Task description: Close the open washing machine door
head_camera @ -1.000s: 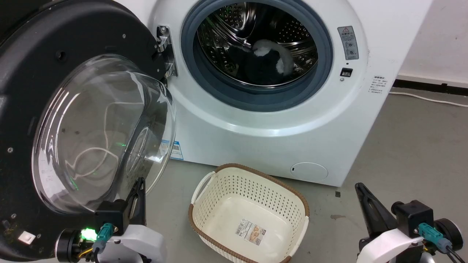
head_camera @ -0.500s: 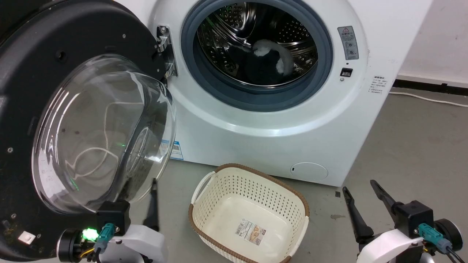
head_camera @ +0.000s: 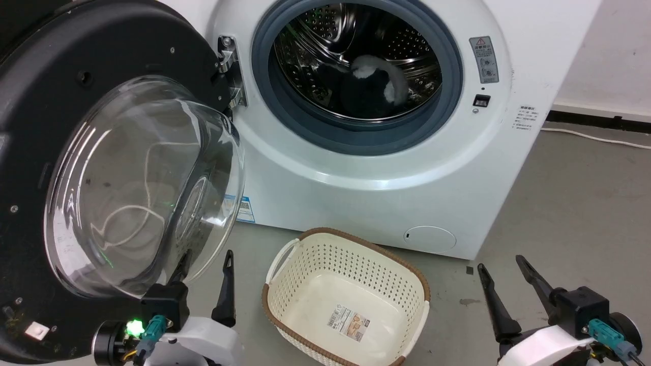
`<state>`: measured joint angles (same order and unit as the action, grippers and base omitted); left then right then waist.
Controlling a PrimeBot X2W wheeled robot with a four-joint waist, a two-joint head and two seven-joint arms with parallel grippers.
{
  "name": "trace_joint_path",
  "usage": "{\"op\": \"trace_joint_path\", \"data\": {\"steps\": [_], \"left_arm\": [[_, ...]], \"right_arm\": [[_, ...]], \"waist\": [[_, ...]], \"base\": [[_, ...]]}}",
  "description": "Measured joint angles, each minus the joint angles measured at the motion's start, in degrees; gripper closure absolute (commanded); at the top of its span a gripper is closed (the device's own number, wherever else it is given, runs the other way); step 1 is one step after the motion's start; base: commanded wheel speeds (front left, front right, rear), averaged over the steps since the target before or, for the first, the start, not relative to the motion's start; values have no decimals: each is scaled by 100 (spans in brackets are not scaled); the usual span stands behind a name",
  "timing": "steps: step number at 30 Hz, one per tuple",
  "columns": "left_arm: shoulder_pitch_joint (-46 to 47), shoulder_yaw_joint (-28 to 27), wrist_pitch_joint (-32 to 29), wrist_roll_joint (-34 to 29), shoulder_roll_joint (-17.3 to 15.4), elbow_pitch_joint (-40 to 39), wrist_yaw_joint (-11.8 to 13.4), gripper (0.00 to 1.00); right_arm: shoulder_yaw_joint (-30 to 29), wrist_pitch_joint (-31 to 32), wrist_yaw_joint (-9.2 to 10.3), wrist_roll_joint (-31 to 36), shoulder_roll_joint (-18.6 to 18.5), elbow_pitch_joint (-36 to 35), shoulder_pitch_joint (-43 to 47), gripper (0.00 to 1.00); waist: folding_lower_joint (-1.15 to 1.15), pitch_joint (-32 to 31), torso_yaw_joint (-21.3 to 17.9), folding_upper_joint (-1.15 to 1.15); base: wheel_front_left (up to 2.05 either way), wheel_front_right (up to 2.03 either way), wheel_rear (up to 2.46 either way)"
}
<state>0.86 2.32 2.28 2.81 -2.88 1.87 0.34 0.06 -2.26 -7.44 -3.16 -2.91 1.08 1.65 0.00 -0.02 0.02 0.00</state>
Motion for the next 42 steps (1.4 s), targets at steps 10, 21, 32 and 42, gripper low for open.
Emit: {"op": "trace_joint_path", "data": {"steps": [10,21,32,42], "left_arm": [[2,112,136,211,1,80,7,100],[23,73,276,360,3,-443,8,100],[157,-660,398,624,7,-1638,390,100],[356,-2580,544,1329,9,-1749,703,100]], "right_arm": [[8,-142,0,-155,0,41,59,0],[4,-279,0,-330,0,81,158,0],[3,-400,1,-498,-1,146,205,0],[-32,-547,1,-669,-1,208,297,0]], "waist": [[0,-11,15,0],[0,-20,110,0],[0,-43,490,0],[0,-42,1017,0]], "base": [[0,0,0],[0,0,0],[0,0,0],[0,0,0]]}}
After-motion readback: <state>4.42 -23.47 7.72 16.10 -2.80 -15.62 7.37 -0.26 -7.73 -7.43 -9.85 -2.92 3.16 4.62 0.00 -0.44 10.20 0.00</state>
